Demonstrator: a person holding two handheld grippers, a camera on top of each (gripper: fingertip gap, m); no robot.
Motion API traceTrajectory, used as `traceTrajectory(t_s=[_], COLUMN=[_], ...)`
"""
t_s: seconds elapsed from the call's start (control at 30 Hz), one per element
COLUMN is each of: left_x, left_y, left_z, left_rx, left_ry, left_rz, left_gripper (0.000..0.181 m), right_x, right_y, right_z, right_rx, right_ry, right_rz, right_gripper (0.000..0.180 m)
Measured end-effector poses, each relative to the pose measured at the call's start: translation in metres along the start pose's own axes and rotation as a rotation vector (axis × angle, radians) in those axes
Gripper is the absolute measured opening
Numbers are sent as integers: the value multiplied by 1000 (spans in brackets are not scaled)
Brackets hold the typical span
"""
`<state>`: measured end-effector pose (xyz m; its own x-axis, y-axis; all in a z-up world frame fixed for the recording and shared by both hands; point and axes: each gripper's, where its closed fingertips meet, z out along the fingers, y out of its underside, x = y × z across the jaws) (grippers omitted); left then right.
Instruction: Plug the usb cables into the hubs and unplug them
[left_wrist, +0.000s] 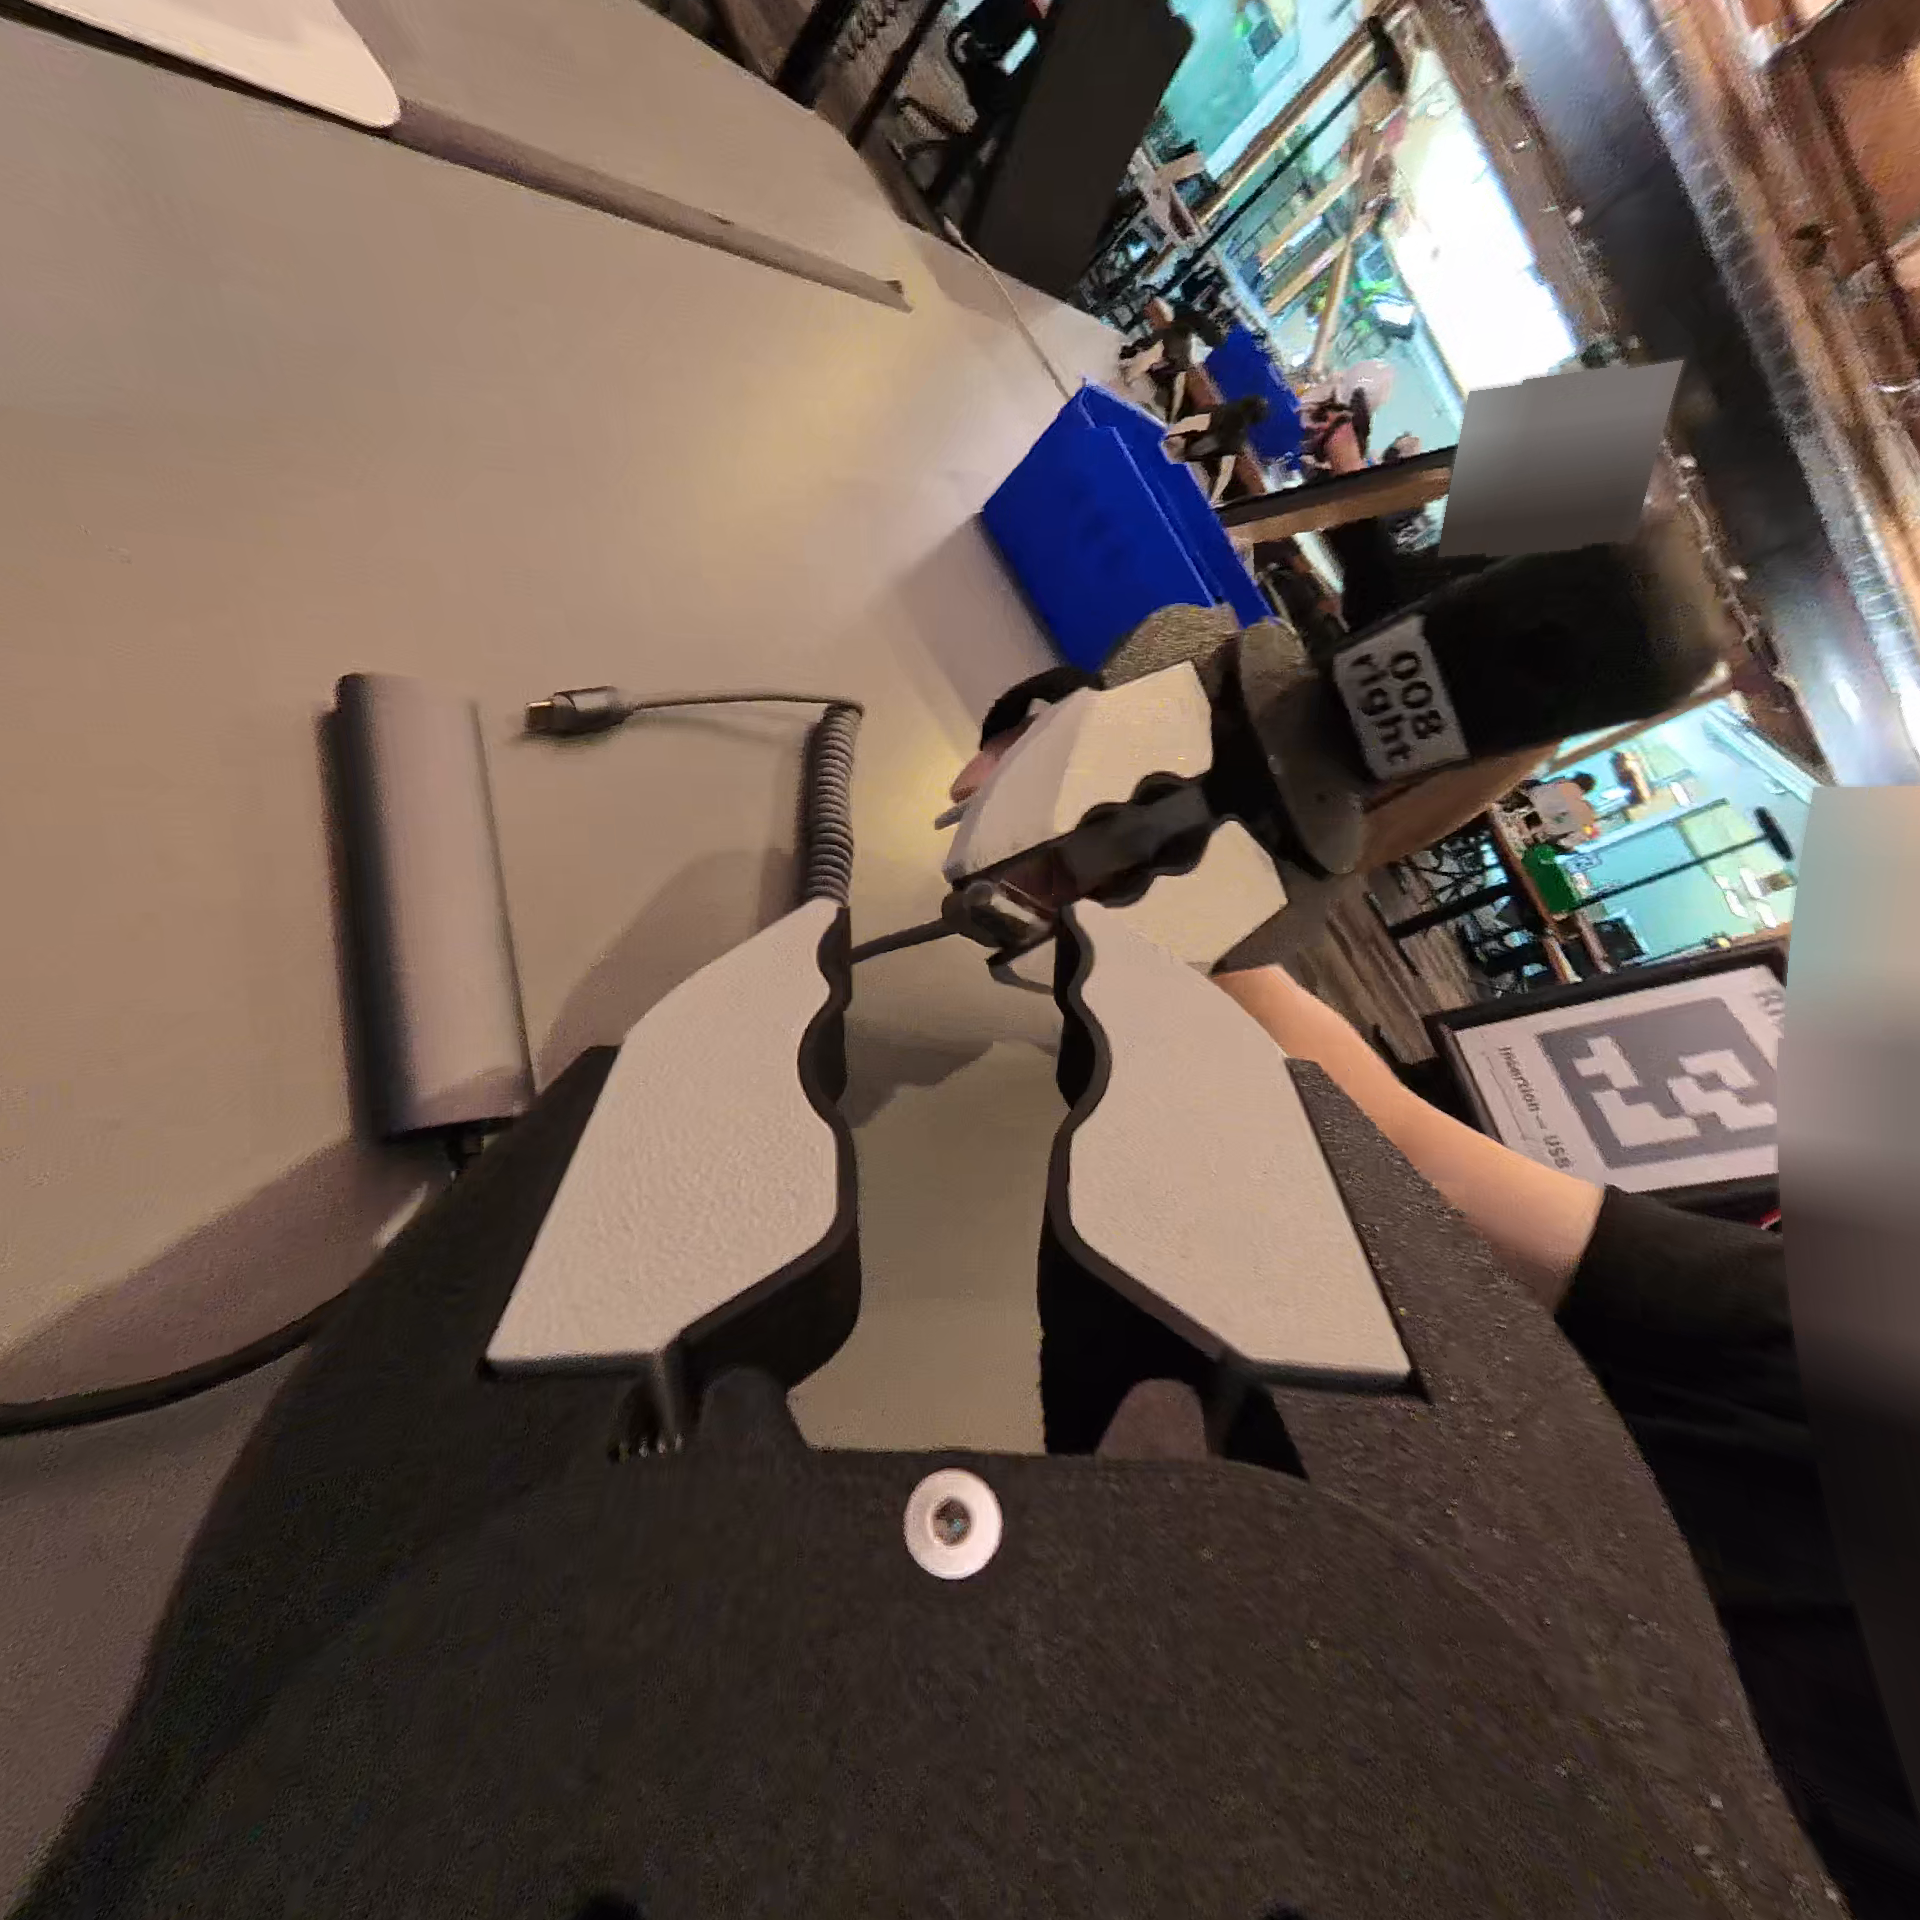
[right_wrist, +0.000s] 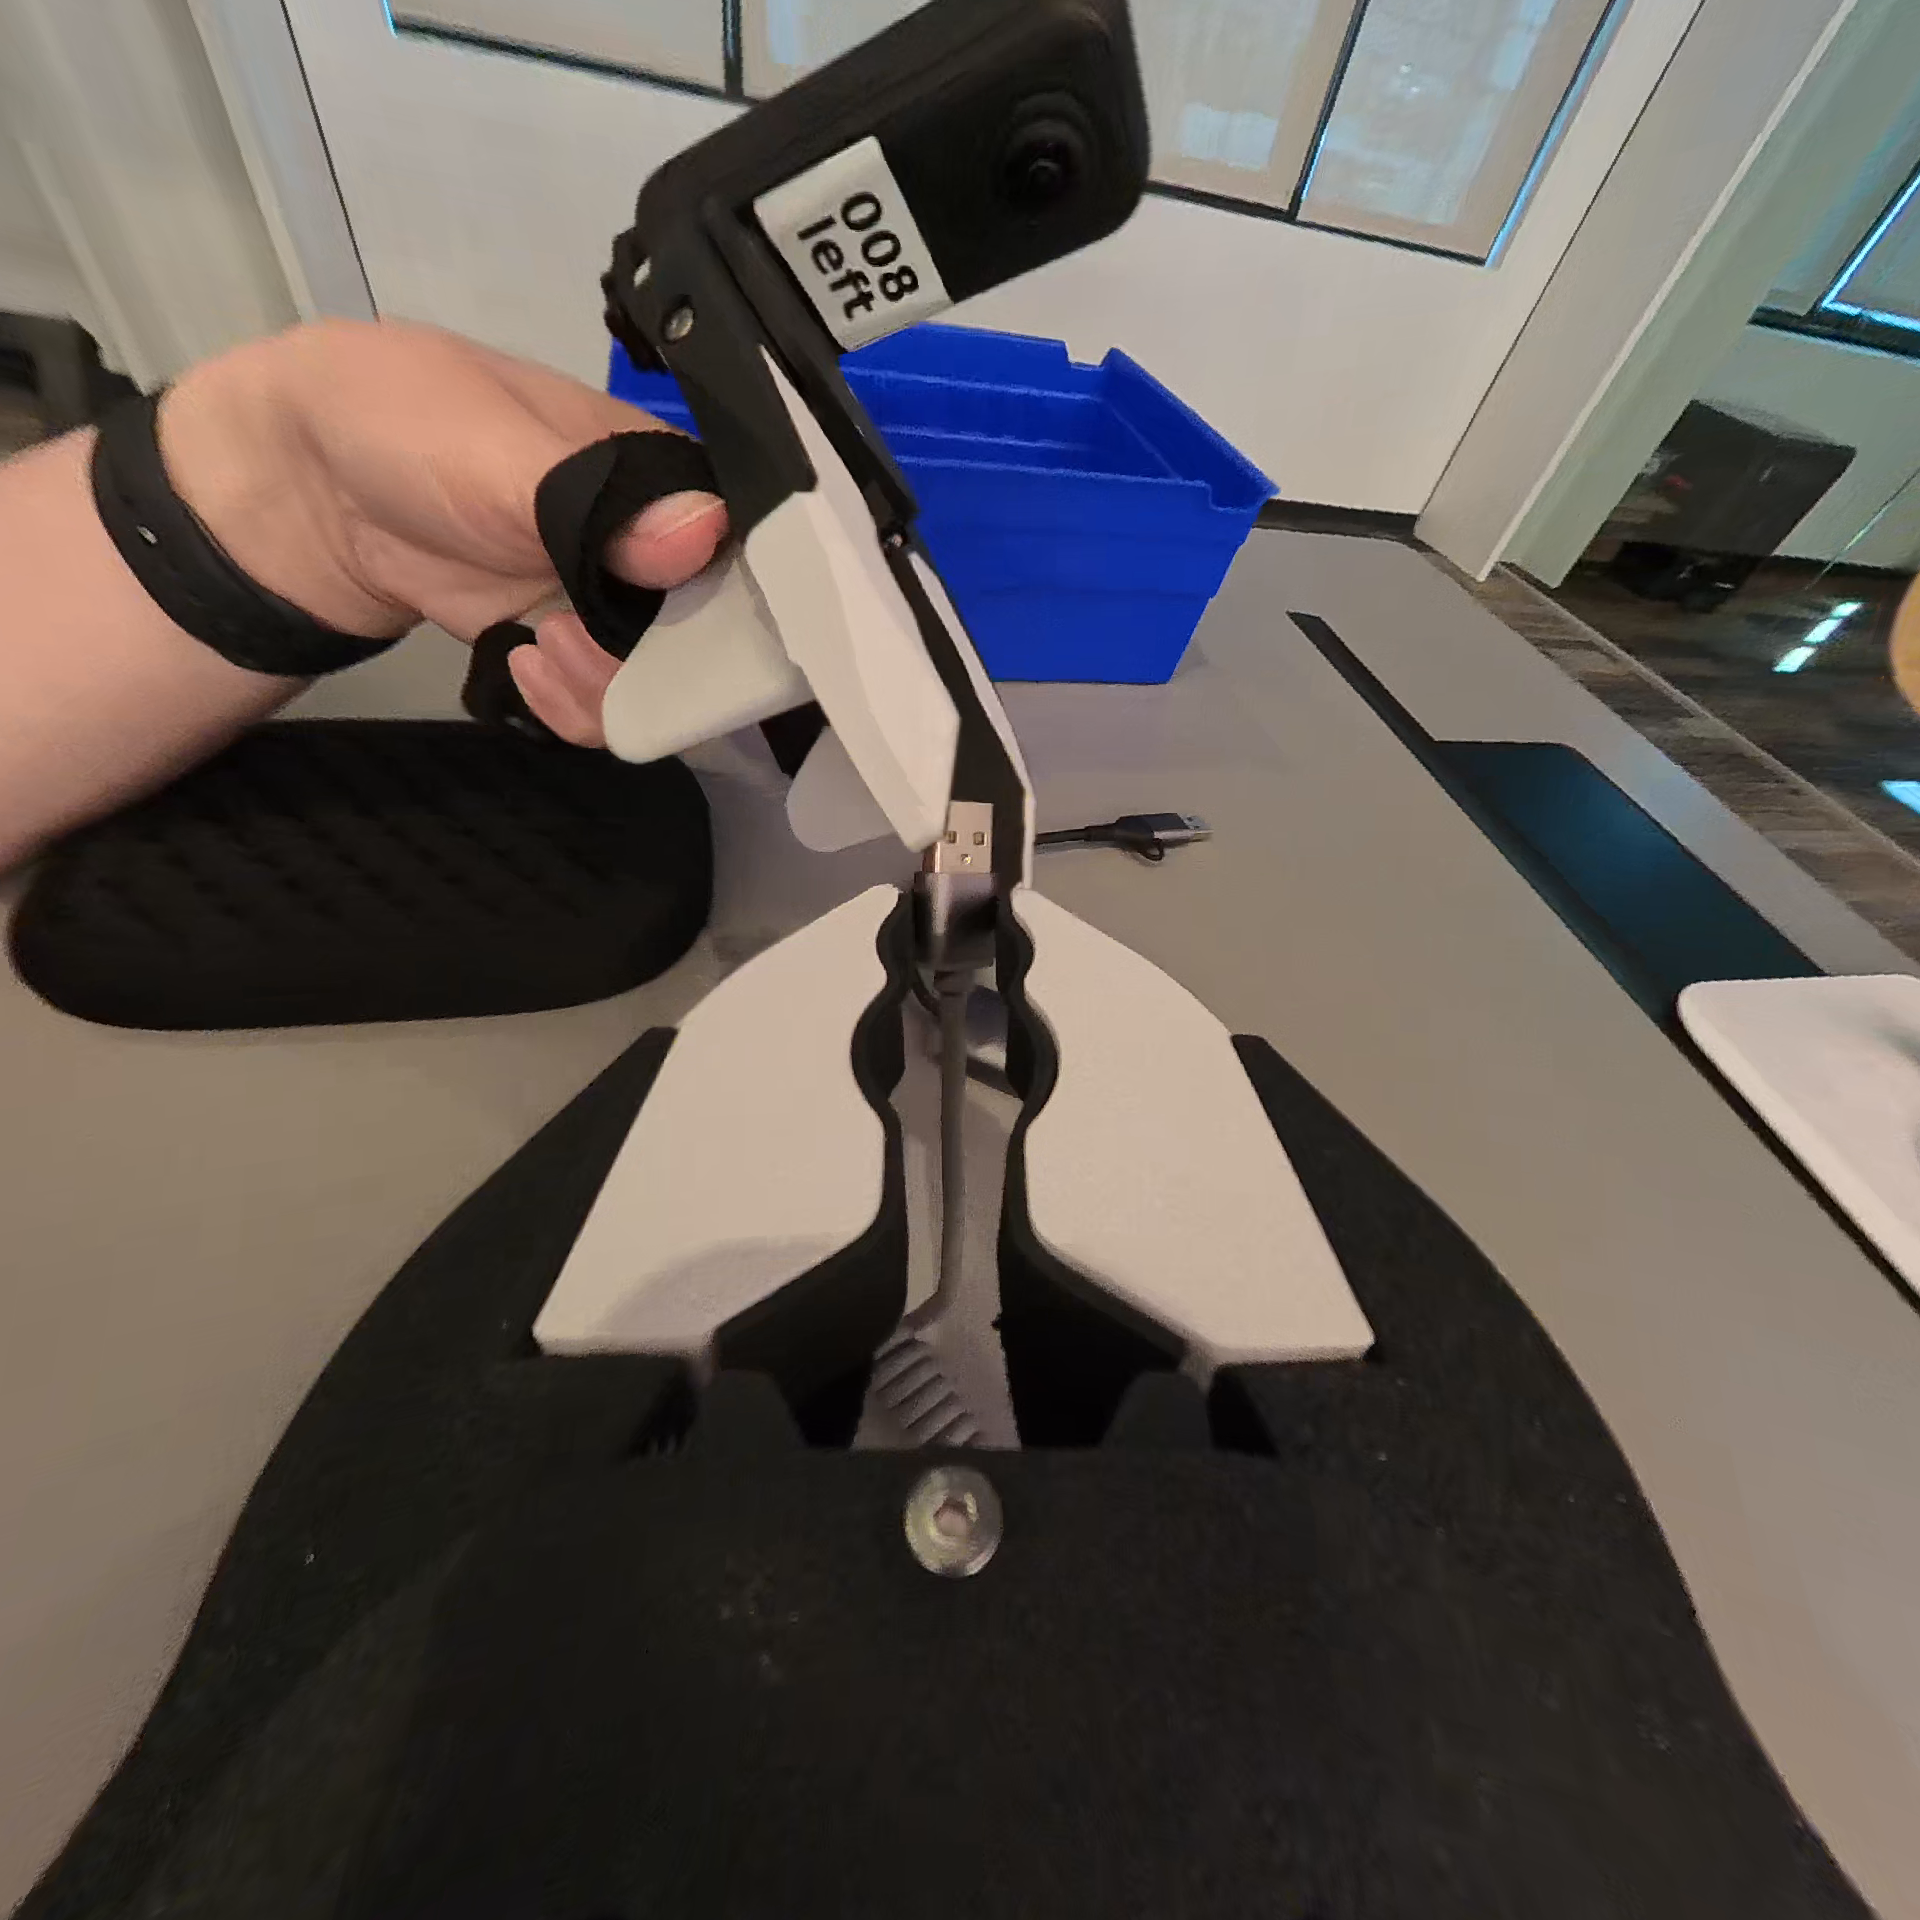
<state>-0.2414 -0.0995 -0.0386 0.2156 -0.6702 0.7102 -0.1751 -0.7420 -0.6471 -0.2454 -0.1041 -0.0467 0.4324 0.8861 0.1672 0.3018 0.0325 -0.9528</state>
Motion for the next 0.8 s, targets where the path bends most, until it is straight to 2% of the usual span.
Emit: traceTrajectory(t_s=[0.1, 0.17, 0.2, 0.3, 0.47, 0.53, 0.7, 0.8], left_x=[-4, -6, -7, -9, -6, -10, -11, -11], left_y=[3, 2, 2, 0, -9, -10, -19, -21], left_z=[4, 4, 4, 5, -3, -5, -10, -8], left_rx=[-6, 1, 1, 11, 77, 88, 166, 193], left_ry=[22, 39, 39, 44, 207, 224, 309, 362], left_rz=[-41, -49, -43, -29, -123, -146, -236, -306], left_gripper=[35, 16, 14, 13, 7, 7, 7, 6], right_x=[3, 5, 5, 8, 11, 13, 22, 19], right_y=[4, 8, 8, 8, 18, 16, -5, -11], right_z=[5, 7, 8, 8, 6, 6, 0, 1], right_rx=[-37, -53, -51, -30, 62, 123, 219, 200], right_ry=[55, 75, 76, 95, 103, 106, 285, 413], right_rz=[-65, -78, -75, -72, 5, 56, -15, -175], right_gripper=[14, 14, 14, 14, 30, 31, 44, 42])
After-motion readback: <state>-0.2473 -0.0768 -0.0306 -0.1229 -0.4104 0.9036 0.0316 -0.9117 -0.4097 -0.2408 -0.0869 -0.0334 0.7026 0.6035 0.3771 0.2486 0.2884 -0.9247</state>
